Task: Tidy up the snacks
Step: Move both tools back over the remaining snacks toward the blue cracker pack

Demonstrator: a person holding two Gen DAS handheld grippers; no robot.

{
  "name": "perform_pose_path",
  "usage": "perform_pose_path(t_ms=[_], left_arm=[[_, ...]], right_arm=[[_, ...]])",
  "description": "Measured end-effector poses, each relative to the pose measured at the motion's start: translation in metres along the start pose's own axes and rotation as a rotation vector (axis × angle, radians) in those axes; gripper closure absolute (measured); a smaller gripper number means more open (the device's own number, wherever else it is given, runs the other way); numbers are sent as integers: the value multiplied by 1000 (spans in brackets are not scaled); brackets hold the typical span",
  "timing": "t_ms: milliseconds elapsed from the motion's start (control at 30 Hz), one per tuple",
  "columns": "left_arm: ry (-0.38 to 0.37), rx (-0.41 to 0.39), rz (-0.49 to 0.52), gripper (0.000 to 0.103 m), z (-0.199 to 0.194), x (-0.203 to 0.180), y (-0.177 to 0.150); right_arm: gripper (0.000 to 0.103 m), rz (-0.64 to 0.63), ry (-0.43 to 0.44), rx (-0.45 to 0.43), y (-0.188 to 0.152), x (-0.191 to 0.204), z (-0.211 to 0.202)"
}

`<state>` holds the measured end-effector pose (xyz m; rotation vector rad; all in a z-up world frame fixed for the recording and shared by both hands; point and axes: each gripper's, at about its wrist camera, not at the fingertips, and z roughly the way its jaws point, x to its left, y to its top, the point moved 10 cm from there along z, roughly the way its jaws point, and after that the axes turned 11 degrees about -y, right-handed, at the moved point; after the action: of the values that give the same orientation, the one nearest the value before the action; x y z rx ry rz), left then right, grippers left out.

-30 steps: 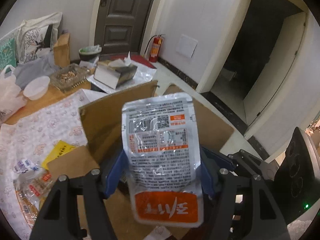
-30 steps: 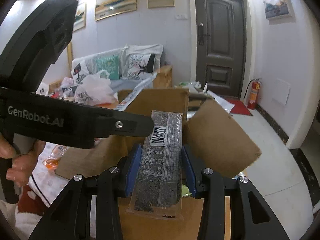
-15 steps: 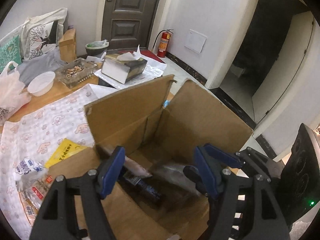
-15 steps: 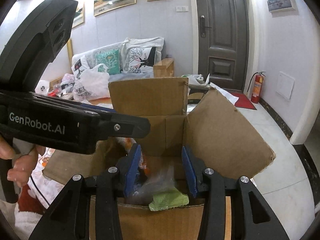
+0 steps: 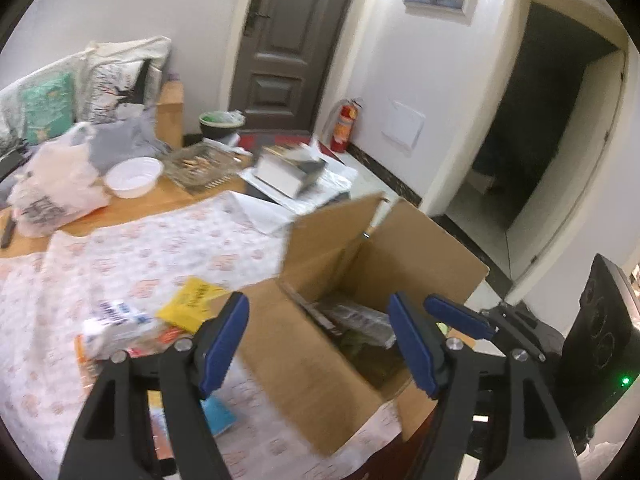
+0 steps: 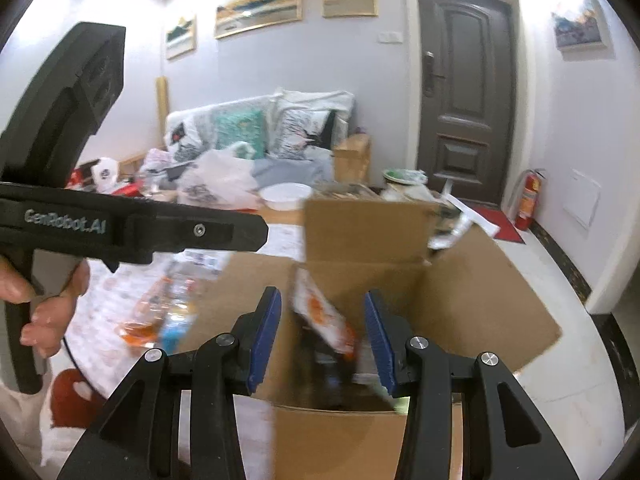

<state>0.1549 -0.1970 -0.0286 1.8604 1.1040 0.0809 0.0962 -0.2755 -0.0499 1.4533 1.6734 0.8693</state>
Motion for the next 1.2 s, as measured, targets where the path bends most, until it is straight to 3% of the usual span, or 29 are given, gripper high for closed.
perform_pose_path(t_ms=[167, 333, 633, 833, 967, 1100, 1200], left_arm=[[45, -76, -47, 31, -51, 35, -8], [87, -119, -84, 30, -89, 76, -29], [138, -68, -156, 28, -96, 152, -87], [175, -1, -187, 28, -72, 188, -115], [180, 53, -200, 28, -53, 204, -133], [160, 77, -211, 28, -36, 212, -139], [136, 84, -220, 28, -27, 214, -139]], right_arm=[[64, -47, 84, -10, 11, 61, -11], [57, -115, 143, 11, 8, 125, -9], [57, -216, 205, 127, -22, 206, 30], [55, -224, 187, 221, -46, 216, 70], [39, -206, 153, 263, -56, 210, 95], [29, -207, 109, 288, -62, 202, 116], [27, -226, 107, 306, -69, 204, 127]])
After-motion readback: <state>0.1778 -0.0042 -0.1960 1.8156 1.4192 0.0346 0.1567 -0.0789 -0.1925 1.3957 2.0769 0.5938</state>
